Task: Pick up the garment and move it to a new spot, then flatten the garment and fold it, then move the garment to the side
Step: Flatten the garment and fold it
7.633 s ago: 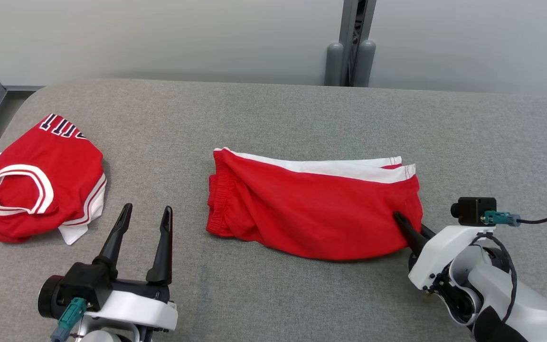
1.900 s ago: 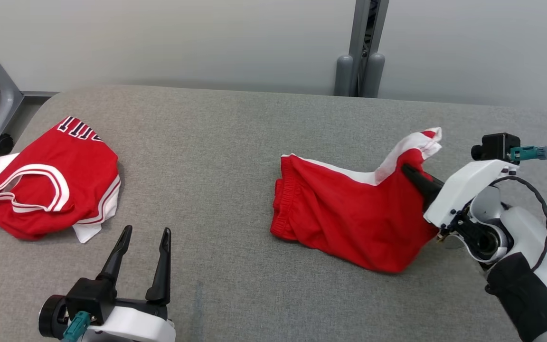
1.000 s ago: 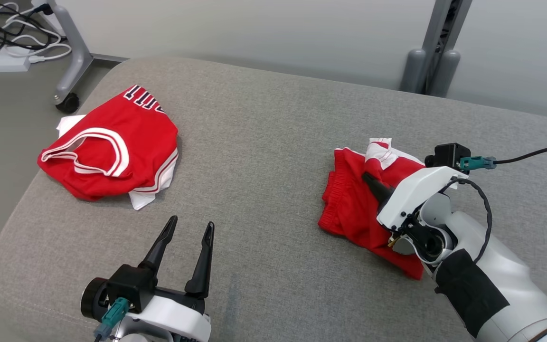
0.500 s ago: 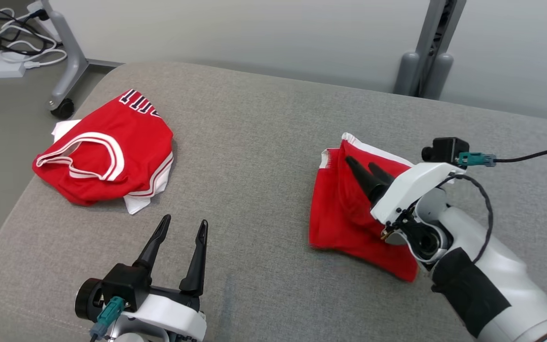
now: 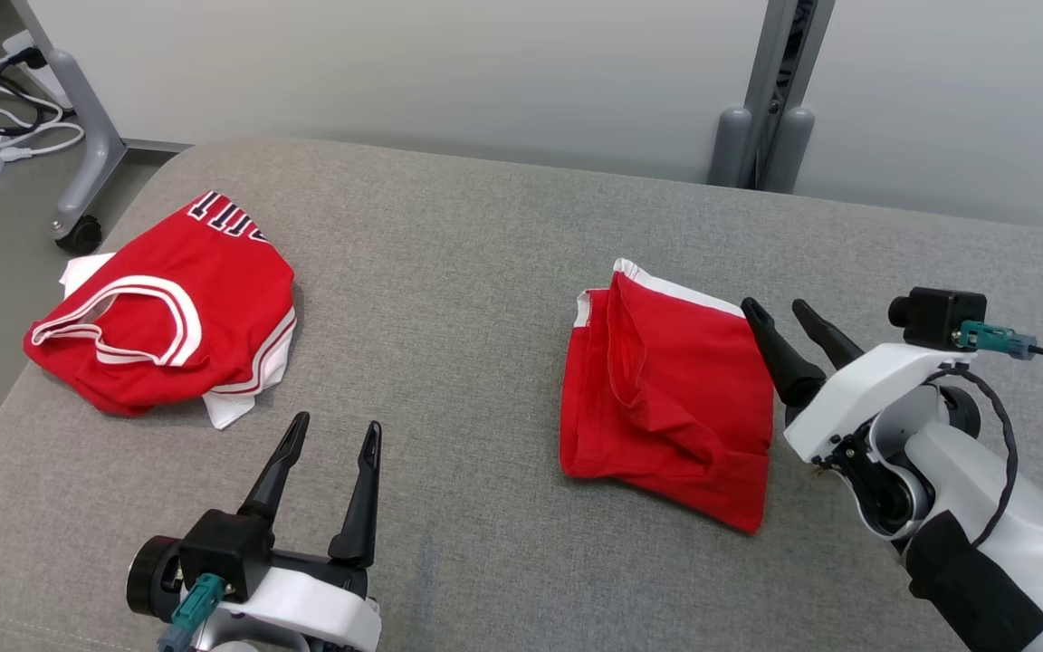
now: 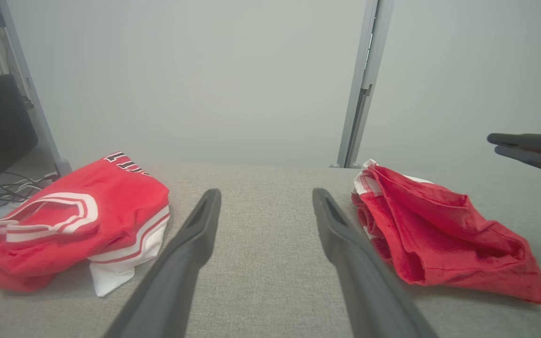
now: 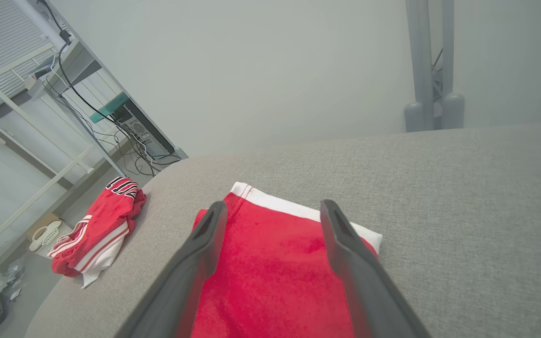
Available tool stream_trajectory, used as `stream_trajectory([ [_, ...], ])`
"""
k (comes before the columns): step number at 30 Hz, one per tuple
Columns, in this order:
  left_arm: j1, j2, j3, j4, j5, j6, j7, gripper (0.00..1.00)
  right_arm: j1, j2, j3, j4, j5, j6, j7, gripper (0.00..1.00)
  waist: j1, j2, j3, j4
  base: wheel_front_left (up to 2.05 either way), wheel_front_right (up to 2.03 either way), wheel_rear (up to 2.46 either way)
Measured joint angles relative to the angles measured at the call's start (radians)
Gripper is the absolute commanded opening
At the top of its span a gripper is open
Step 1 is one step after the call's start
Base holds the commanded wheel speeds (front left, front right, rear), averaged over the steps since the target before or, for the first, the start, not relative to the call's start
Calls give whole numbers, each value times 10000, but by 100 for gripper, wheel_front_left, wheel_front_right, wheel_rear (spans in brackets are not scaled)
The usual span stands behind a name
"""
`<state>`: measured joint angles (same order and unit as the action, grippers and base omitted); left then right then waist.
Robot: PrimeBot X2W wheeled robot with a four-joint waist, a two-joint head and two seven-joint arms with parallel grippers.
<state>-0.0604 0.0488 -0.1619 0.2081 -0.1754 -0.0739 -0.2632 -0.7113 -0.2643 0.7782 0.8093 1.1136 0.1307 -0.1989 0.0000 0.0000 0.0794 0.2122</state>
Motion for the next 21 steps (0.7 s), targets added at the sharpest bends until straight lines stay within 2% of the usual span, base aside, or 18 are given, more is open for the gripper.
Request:
stream_trajectory([
  [1,3,0,0,-6,0,0,0,100,1,-19,58,82,-84,0,-59,48,0,0,8,-11,0,0,0],
  [2,3,0,0,-6,0,0,0,100,1,-19,58,82,-84,0,-59,32,0,0,8,-11,0,0,0],
  [3,3,0,-4,-13,0,-2,0,100,1,-23,100,163,-146,0,-88,10,0,0,17,-15,0,0,0],
  [4,3,0,-10,-19,0,-8,0,100,-1,-19,180,238,-259,0,-148,0,0,0,25,-13,0,0,0],
  [13,1,0,-69,-31,13,-42,0,100,-1,305,938,1275,-1246,0,-397,0,0,0,118,179,0,0,0],
  [21,-50,0,-130,-25,10,-52,0,100,58,890,1557,1965,-1511,0,-485,0,0,0,245,440,0,0,0],
])
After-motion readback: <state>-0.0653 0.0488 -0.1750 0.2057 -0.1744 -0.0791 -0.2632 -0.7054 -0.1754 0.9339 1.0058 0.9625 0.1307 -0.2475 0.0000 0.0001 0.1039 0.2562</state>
